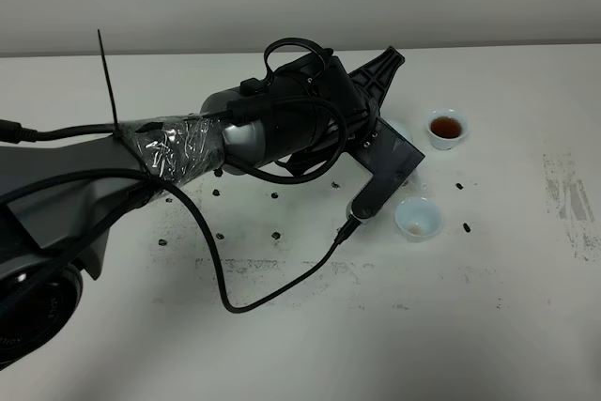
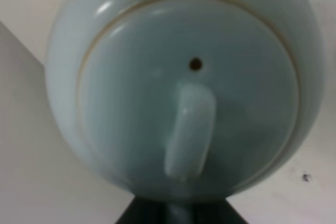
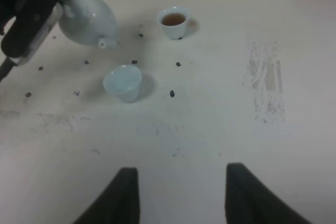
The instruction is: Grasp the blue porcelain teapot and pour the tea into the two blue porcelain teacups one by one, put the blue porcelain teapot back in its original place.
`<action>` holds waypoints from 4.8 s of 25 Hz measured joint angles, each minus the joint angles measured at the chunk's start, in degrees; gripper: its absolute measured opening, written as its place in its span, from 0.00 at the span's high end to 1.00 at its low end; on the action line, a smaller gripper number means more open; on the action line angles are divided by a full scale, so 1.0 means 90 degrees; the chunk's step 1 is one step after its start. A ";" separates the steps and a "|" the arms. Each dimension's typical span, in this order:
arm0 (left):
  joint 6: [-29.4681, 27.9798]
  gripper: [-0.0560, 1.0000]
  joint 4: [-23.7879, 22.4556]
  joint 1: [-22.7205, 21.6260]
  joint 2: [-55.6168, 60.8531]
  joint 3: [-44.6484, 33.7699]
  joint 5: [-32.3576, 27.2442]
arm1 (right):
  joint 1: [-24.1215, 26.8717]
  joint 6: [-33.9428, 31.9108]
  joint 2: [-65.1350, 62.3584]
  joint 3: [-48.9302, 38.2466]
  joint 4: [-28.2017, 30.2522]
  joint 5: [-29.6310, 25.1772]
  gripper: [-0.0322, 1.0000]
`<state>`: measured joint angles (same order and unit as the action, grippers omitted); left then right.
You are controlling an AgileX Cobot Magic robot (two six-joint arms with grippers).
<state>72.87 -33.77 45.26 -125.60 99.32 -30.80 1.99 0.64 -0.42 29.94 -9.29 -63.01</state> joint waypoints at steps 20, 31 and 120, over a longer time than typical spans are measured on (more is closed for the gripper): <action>0.0032 0.87 -0.0618 0.0066 -0.0246 -0.0005 0.0194 | 0.0000 0.0000 0.0000 0.0000 0.0000 0.0000 0.57; 0.0196 0.87 -0.0978 0.0066 -0.0343 -0.0005 0.0361 | 0.0000 0.0000 0.0000 0.0000 0.0000 0.0000 0.57; 0.0661 0.87 -0.3073 0.0311 -0.0378 -0.0005 0.1381 | 0.0000 0.0000 0.0000 0.0000 0.0000 0.0000 0.57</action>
<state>78.82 -61.42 48.06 -129.00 99.27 -18.37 1.99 0.64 -0.42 29.94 -9.29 -63.01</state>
